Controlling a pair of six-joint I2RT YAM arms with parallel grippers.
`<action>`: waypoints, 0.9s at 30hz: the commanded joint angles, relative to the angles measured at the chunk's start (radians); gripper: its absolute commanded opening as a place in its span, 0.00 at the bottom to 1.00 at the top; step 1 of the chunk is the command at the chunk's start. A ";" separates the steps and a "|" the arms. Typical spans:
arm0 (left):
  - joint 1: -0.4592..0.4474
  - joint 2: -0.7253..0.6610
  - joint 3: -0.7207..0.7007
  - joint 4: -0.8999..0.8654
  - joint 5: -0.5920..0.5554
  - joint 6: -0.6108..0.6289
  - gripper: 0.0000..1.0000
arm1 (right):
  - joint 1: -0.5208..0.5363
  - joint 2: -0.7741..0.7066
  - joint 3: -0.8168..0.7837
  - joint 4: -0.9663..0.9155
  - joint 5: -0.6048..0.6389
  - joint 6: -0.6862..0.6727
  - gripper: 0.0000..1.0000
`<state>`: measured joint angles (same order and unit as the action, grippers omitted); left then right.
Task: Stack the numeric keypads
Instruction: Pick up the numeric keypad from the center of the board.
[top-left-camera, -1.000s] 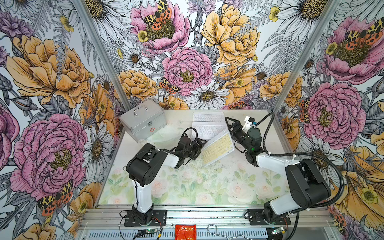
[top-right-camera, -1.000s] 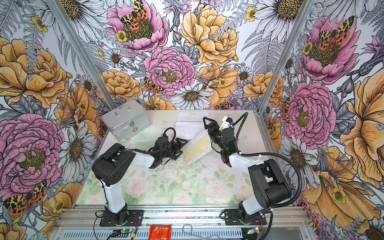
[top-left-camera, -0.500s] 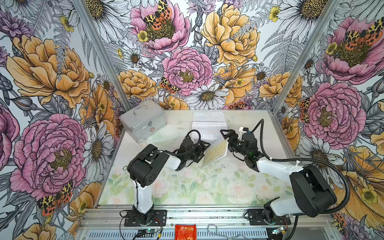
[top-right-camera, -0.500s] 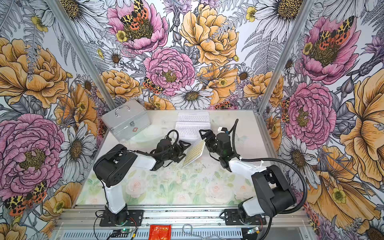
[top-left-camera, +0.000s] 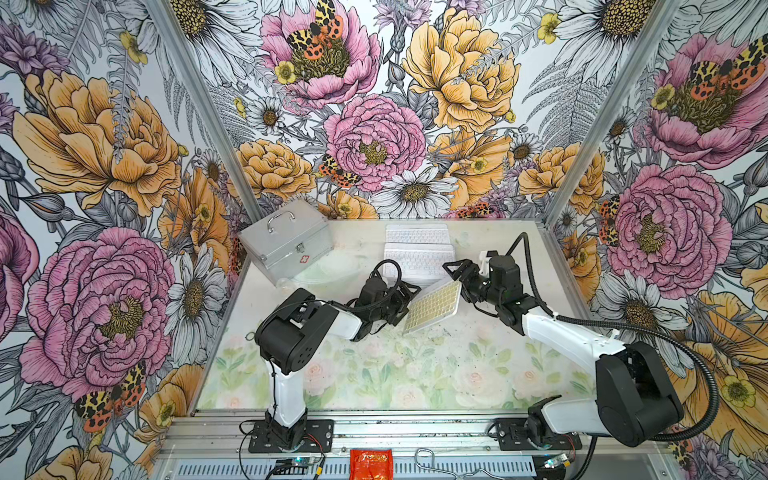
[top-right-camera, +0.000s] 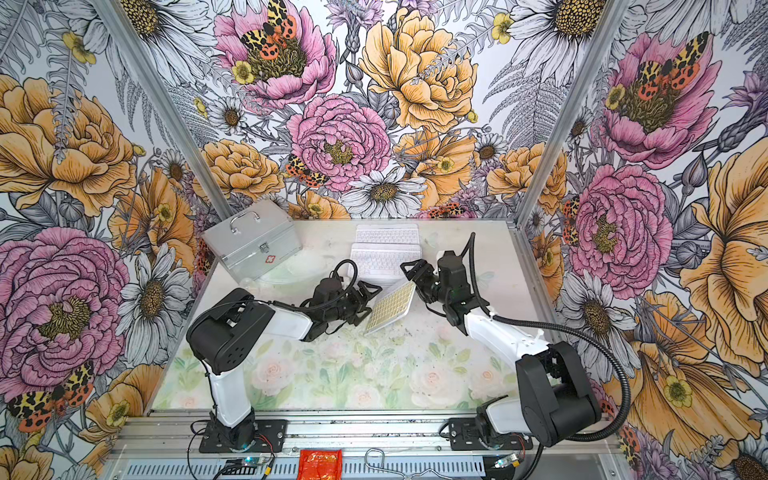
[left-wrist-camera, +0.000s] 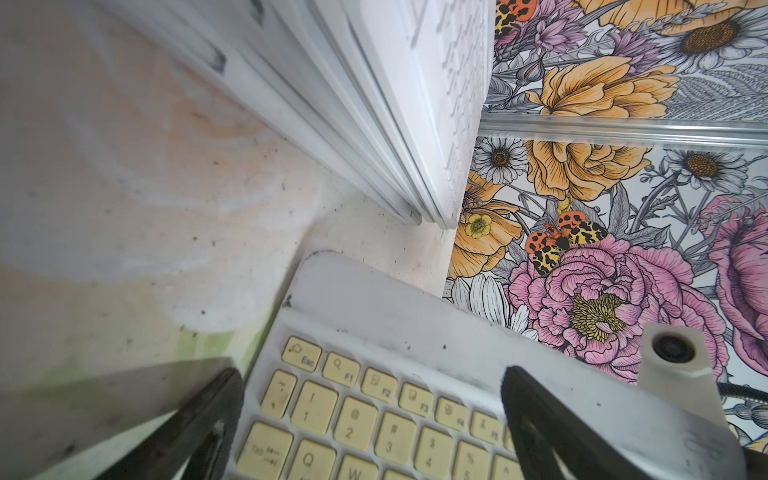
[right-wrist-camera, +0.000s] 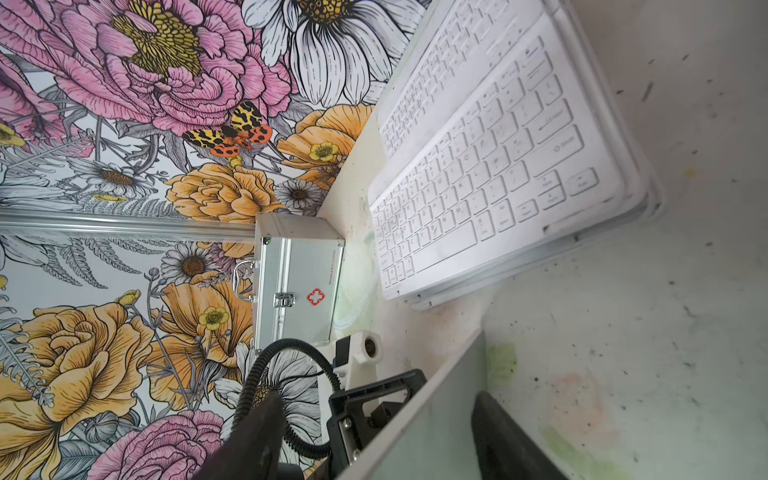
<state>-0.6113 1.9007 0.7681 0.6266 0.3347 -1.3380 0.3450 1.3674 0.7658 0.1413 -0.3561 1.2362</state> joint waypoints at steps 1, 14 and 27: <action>0.000 0.021 -0.012 -0.022 0.029 -0.016 0.99 | -0.010 -0.033 0.042 -0.036 -0.075 -0.030 0.69; 0.017 -0.018 -0.008 -0.055 0.027 -0.007 0.99 | -0.041 -0.020 0.136 -0.092 -0.219 -0.065 0.66; 0.013 -0.015 -0.009 -0.054 0.021 -0.010 0.99 | -0.061 -0.049 0.174 -0.252 -0.201 -0.191 0.42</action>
<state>-0.5983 1.8984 0.7647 0.6247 0.3527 -1.3479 0.2852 1.3525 0.9001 -0.0650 -0.5545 1.1015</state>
